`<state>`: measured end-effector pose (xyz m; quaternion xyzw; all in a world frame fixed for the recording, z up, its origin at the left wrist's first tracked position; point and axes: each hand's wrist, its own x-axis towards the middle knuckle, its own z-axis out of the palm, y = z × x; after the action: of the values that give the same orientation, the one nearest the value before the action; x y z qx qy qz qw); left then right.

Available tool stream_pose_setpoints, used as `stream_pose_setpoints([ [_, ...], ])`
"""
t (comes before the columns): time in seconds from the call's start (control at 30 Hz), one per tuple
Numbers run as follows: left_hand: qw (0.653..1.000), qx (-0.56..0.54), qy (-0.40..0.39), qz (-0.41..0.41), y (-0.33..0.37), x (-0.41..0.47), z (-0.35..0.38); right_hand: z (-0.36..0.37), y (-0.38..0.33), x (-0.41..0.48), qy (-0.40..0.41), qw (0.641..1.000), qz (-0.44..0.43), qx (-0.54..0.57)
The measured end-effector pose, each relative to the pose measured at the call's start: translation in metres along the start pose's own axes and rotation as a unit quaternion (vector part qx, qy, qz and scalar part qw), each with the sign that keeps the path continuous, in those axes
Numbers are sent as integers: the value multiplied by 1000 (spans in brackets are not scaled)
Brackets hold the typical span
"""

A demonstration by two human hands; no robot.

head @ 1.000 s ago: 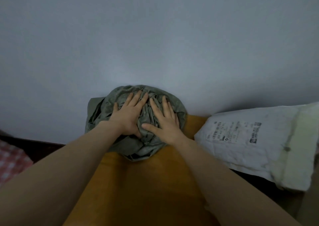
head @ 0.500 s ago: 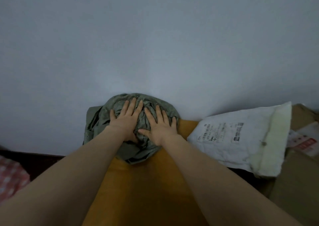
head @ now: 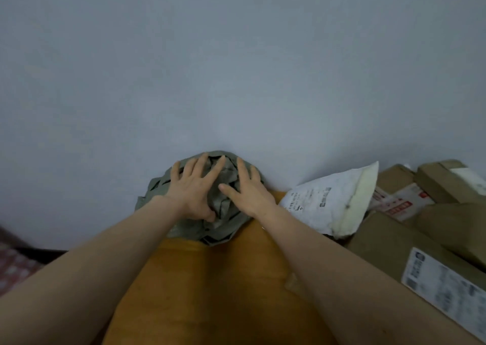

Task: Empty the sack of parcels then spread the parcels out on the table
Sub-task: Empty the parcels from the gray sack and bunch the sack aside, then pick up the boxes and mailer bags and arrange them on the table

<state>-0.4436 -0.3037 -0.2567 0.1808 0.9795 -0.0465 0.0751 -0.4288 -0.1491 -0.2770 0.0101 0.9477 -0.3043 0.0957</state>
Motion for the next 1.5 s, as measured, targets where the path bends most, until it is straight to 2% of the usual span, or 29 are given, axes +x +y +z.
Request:
stream_pose_setpoints([
  [0.13, 999, -36, -20, -13, 7, -18, 1, -16, 3, -25, 17, 1000, 15, 10],
  [0.27, 983, -160, -74, -43, 22, -32, 3, -42, 17, -64, 46, 999, 16, 4],
  [0.37, 993, -109, 7, -47, 56, -44, -12, -71, 43, -101, 101, 995, 24, -4],
  [0.43, 991, -120, 56, -18, 89, -53, -23, -93, 65, -123, 143, 989, 37, -24],
  [0.5, 986, -146, 72, 39, 134, -63, -34, -116, 92, -149, 185, 980, 57, -46],
  [0.6, 975, -171, 55, 132, 208, -84, -45, -149, 142, -195, 256, 955, 94, -116],
  [0.7, 964, -188, 15, 186, 270, -106, -46, -178, 198, -241, 302, 928, 155, -156],
  [0.83, 970, -156, -35, 184, 341, -120, -42, -206, 268, -279, 242, 927, 265, -107],
  [0.93, 972, -128, -64, 186, 384, -121, -39, -219, 308, -282, 188, 933, 298, -77],
  [1.07, 978, -90, -66, 174, 415, -125, -22, -219, 329, -268, 156, 948, 273, -53],
  [1.17, 984, -62, -65, 156, 410, -138, -13, -214, 322, -269, 169, 955, 242, -22],
  [1.23, 985, -81, -57, 141, 397, -153, -11, -205, 308, -281, 161, 966, 204, 14],
  [1.37, 984, -166, 33, 54, 366, -193, -7, -164, 269, -304, 95, 982, 151, 69],
  [1.5, 990, -138, 15, -37, 333, -229, 9, -112, 221, -321, -12, 997, 69, 43],
])
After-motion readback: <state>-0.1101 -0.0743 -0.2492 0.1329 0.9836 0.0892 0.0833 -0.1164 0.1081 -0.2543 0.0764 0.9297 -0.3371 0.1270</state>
